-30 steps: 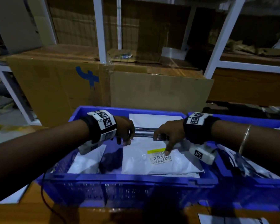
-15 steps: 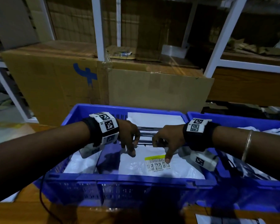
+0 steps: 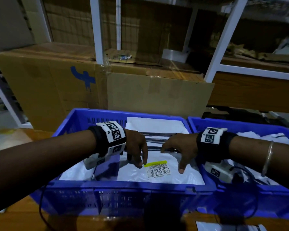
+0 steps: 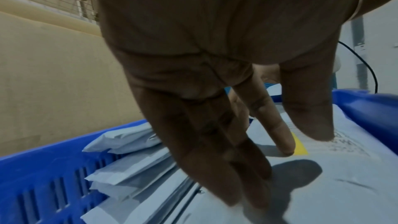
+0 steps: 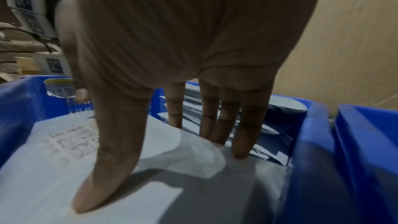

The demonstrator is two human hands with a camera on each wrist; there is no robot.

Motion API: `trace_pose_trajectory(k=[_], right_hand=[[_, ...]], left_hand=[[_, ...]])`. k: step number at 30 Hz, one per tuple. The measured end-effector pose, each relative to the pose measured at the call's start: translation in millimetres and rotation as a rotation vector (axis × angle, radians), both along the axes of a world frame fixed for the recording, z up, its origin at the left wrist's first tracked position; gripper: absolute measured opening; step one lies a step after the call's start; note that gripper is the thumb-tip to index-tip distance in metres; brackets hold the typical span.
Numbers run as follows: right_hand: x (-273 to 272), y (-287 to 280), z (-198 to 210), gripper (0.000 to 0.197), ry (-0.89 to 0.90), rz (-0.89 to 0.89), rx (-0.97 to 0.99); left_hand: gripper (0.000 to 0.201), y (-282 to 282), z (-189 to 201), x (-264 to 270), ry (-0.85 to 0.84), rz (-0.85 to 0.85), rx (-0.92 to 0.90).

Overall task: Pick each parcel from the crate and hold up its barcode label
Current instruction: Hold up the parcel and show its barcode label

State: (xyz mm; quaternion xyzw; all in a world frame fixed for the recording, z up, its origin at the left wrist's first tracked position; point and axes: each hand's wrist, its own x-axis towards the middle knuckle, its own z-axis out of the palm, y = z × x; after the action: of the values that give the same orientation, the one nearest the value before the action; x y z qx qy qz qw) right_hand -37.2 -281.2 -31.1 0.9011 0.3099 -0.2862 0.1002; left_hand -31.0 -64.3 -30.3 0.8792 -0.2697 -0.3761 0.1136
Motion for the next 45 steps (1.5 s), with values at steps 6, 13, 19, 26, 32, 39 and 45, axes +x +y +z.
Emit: trace_pose_trajectory(k=[6, 13, 19, 26, 32, 39, 45], right_hand=[[-10, -8, 10, 0.092, 0.033, -0.012, 0.005], [-19, -9, -1, 0.098, 0.100, -0.052, -0.030], [-26, -3, -1, 0.094, 0.097, -0.044, -0.051], [-17, 18, 32, 0.060, -0.017, -0.084, 0.089], [10, 75, 51, 0.012, -0.003, -0.168, 0.283], [48, 171, 31, 0.020, 0.106, -0.240, 0.381], [80, 246, -6, 0.017, 0.157, -0.250, 0.418]], left_hand=[[0.022, -5, -2, 1, -0.012, -0.022, 0.008], [0.023, -10, -2, -6, -0.037, -0.045, 0.032], [0.027, -14, 4, -13, -0.109, -0.090, 0.031], [0.024, 14, 25, -6, -0.144, 0.068, -0.126], [0.029, 70, 49, 11, -0.215, 0.260, -0.265], [0.029, 157, 56, 19, -0.338, 0.445, -0.186], [0.028, 210, 41, 21, -0.460, 0.485, -0.172]])
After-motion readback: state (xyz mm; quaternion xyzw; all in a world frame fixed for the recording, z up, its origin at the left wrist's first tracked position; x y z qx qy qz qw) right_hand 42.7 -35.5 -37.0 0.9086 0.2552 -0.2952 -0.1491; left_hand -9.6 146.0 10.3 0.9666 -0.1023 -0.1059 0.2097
